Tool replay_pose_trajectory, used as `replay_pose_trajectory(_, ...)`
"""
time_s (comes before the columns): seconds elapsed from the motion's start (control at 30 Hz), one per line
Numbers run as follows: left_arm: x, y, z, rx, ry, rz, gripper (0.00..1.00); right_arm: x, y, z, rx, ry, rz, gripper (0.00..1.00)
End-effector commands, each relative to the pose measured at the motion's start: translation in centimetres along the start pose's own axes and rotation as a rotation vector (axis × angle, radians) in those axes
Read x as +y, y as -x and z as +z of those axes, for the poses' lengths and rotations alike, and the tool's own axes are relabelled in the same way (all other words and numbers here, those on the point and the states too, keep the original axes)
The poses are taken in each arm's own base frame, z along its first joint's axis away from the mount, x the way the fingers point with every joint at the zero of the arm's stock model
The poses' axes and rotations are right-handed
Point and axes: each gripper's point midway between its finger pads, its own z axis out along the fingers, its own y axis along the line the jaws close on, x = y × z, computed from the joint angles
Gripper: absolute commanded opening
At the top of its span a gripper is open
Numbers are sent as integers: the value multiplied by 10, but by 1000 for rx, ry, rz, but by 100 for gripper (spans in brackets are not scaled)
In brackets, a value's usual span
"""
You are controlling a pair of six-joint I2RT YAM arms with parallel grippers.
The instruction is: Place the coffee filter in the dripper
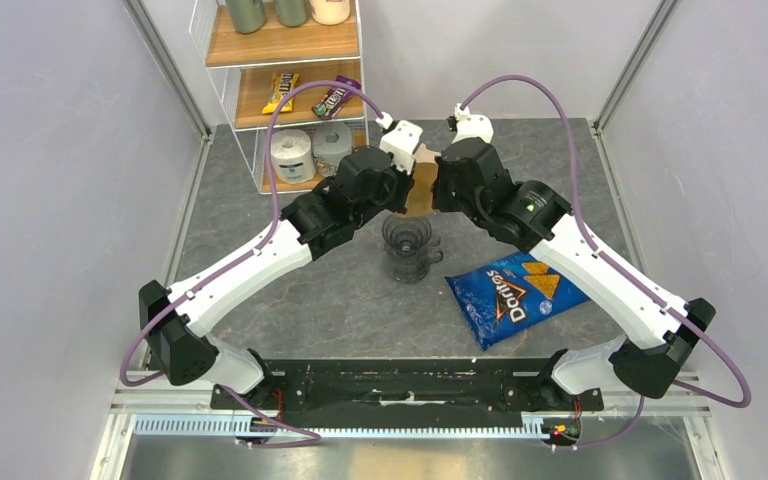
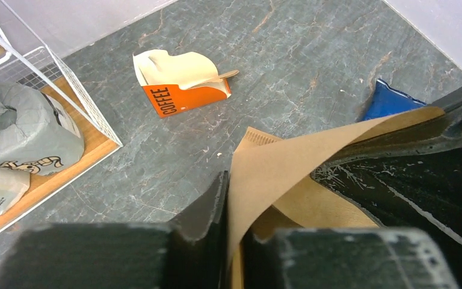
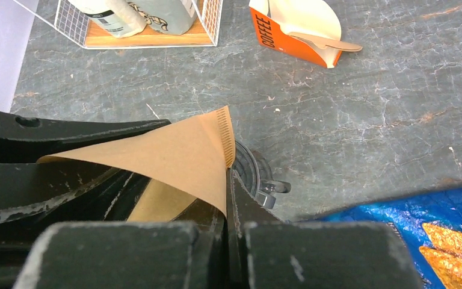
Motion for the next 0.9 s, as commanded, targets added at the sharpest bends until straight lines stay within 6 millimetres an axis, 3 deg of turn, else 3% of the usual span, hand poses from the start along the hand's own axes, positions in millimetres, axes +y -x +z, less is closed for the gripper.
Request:
replay_pose_trajectory(0.0, 3, 28, -9, -71, 19, -17, 15, -4, 9, -5, -36, -22, 19, 0)
replay_pose_trajectory(0.2, 1, 21, -19, -36, -3, -36, 48, -4, 13, -6, -46, -26, 17, 0)
replay_pose_trajectory(0.33, 2, 20, -32, -23, -11, -36, 48, -8, 9, -5, -43, -40, 10, 0)
replay_pose_trajectory(0.5, 0, 13, -39, -17, -36, -36, 41, -9, 4, -3, -30, -41, 5, 0)
replay_pose_trajectory(0.63, -4, 14, -39, -18, -58, -48, 17, 1, 4, -3, -18, 6, 7, 0)
replay_pose_trajectory(0.73, -6, 14, -38, -9, -65, -58, 2, 17, 3, -7, 4, 95, -1, 15)
replay_pose_trajectory(0.87, -9, 6, -40, 34, -78, -89, 2, 27, 6, -15, 1, 167, -23, 29)
